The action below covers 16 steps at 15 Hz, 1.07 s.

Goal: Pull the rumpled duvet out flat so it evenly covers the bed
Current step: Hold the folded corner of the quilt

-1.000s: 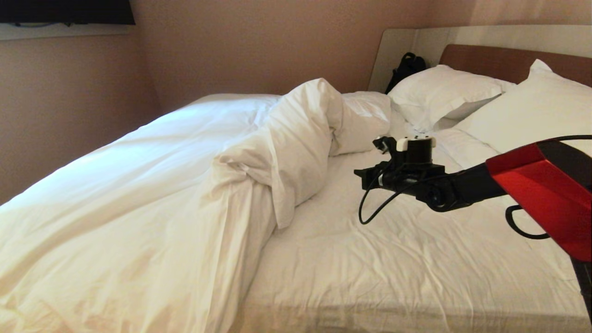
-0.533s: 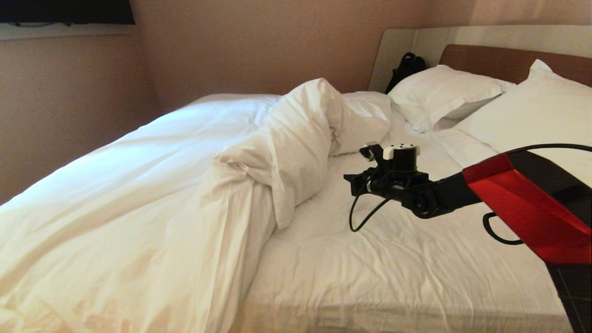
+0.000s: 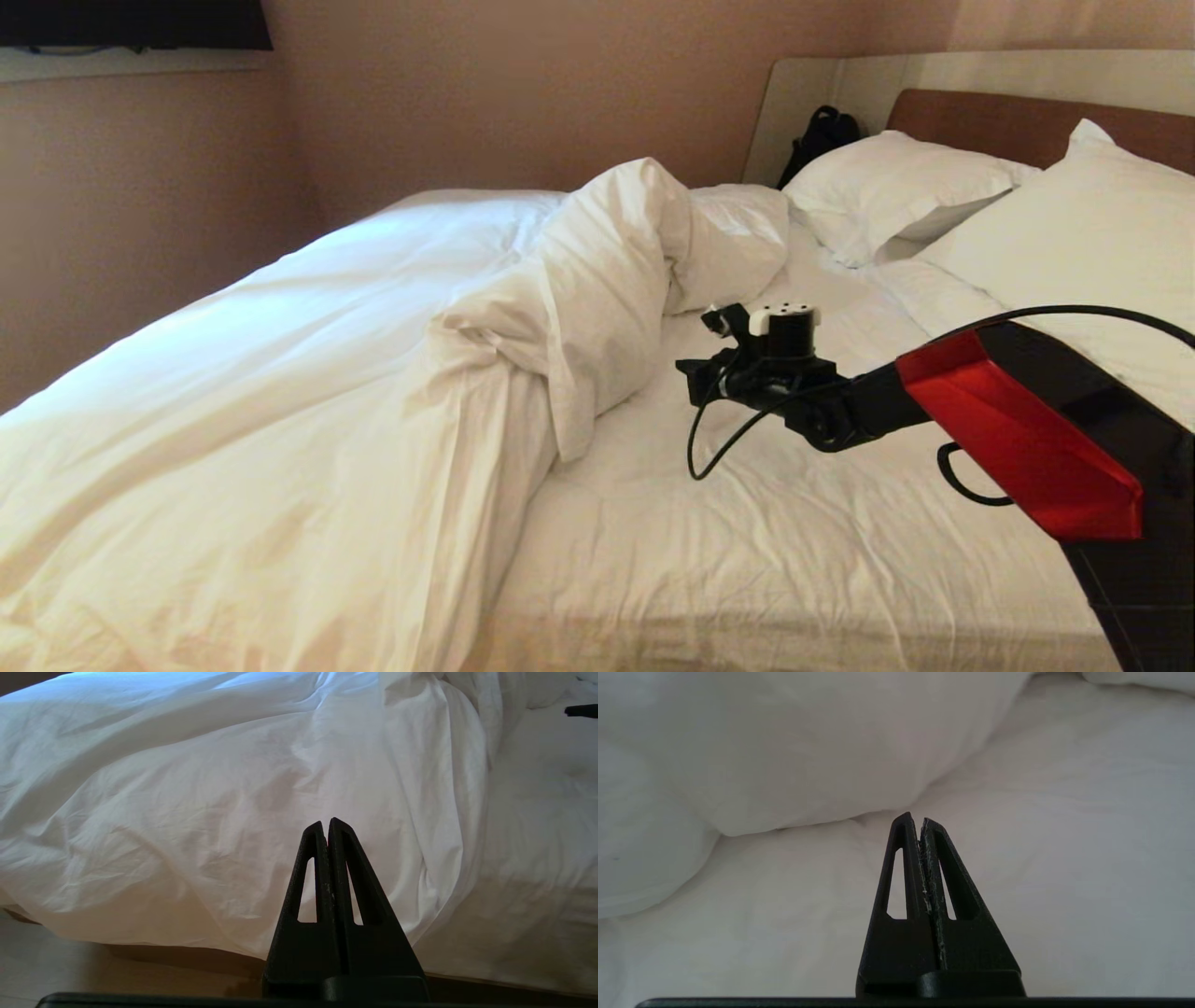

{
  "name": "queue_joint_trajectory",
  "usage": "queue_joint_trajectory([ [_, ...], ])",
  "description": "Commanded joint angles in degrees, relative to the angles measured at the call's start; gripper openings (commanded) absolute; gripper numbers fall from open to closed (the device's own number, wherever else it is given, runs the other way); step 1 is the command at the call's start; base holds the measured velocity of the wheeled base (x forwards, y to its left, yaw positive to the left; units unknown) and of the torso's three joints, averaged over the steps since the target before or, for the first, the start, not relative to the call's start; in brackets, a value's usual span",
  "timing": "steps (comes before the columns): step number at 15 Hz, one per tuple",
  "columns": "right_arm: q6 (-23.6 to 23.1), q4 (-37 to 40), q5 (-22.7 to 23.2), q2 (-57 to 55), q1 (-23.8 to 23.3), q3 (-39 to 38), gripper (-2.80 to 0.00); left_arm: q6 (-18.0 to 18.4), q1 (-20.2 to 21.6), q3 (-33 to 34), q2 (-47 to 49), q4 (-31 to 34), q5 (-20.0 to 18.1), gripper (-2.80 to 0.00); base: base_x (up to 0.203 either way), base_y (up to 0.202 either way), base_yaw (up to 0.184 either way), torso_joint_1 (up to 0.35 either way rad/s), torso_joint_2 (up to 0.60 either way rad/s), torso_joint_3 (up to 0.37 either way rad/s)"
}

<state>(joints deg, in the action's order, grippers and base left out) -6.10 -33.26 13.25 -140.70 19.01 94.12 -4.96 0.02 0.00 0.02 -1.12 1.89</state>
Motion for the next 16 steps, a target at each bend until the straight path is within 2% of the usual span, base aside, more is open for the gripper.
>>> queue_joint_trajectory([
  [1, -0.6, -0.6, -0.2, -0.3, 1.3, 0.1, -2.80, 0.0, 0.0, 0.0, 0.0, 0.0, 0.0, -2.80, 0.000, 0.000, 0.000, 0.000, 0.00, 0.000],
  [7, -0.5, -0.5, -1.5, -0.9, 5.0, -0.3, -2.80, 0.0, 0.0, 0.0, 0.0, 0.0, 0.0, -2.80, 0.000, 0.000, 0.000, 0.000, 0.00, 0.000],
  [11, -0.6, -0.6, -2.9, -1.3, 9.3, 0.1, -2.80, 0.0, 0.0, 0.0, 0.0, 0.0, 0.0, -2.80, 0.000, 0.000, 0.000, 0.000, 0.00, 0.000],
  [16, -2.1, -0.7, -3.6, -1.4, 9.8, 0.2, -2.80, 0.0, 0.0, 0.0, 0.0, 0.0, 0.0, -2.80, 0.000, 0.000, 0.000, 0.000, 0.00, 0.000],
])
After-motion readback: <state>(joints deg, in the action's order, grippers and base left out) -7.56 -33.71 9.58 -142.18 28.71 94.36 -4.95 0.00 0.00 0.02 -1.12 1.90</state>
